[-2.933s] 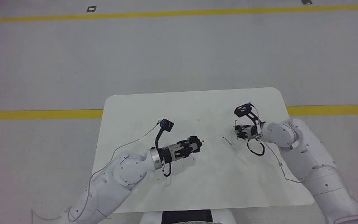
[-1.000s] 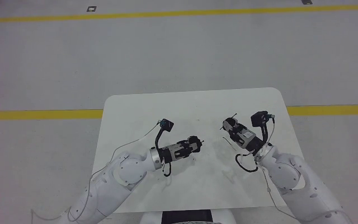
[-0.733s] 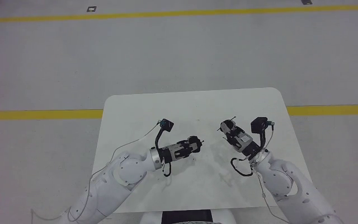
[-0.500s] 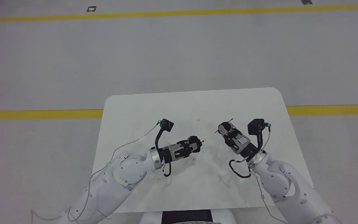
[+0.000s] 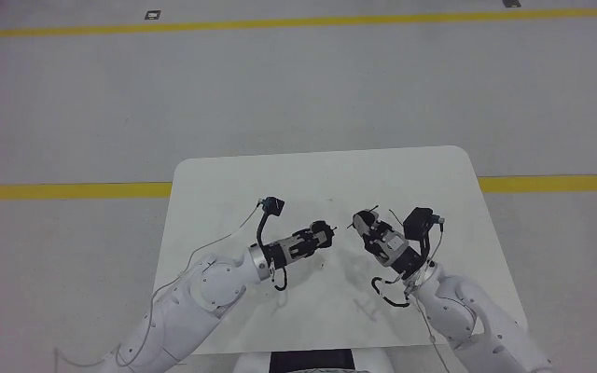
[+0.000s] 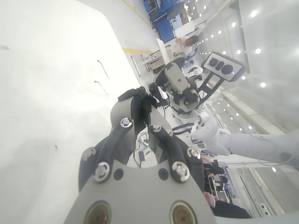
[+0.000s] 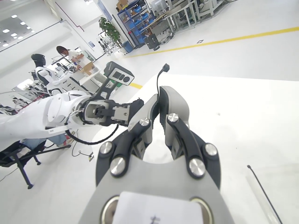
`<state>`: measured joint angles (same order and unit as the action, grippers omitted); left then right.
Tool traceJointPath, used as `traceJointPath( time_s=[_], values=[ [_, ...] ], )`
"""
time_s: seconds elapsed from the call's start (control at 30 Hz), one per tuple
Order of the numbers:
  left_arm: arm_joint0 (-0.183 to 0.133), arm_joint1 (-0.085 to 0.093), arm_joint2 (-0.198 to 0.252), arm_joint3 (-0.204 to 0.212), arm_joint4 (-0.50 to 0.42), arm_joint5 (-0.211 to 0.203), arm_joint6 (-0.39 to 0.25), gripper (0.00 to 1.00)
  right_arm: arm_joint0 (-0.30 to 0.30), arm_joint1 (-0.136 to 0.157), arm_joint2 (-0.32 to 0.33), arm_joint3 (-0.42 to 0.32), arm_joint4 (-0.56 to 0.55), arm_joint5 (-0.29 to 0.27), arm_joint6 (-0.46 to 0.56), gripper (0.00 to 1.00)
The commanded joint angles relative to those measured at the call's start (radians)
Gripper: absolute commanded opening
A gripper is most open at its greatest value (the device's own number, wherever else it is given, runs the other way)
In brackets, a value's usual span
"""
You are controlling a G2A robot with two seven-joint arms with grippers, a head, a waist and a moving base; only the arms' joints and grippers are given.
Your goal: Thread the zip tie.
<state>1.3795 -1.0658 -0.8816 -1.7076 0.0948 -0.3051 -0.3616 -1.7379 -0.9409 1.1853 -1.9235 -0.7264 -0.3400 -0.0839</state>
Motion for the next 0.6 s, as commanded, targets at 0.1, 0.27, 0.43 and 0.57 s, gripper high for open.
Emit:
traceJointPath(
  time_s=[0.1, 0.27, 0.43, 0.57],
  values=[
    [-0.014, -0.005, 0.009, 0.004, -0.001, 0.009, 0.007, 0.0, 0.015, 0.009, -0.03, 0.009, -0.021, 0.0, -0.022, 0.0],
    [-0.015, -0.007, 0.012, 0.005, -0.005, 0.01, 0.012, 0.0, 0.026, 0.018, -0.051, 0.018, -0.044, 0.0, -0.048, 0.0],
    [-0.013, -0.008, 0.015, 0.0, -0.003, 0.008, 0.009, 0.0, 0.035, 0.024, -0.061, 0.033, -0.086, 0.0, -0.092, 0.0],
    [-0.013, -0.008, 0.015, 0.0, -0.003, 0.008, 0.009, 0.0, 0.038, 0.027, -0.068, 0.039, -0.091, 0.0, -0.106, 0.0]
  ],
)
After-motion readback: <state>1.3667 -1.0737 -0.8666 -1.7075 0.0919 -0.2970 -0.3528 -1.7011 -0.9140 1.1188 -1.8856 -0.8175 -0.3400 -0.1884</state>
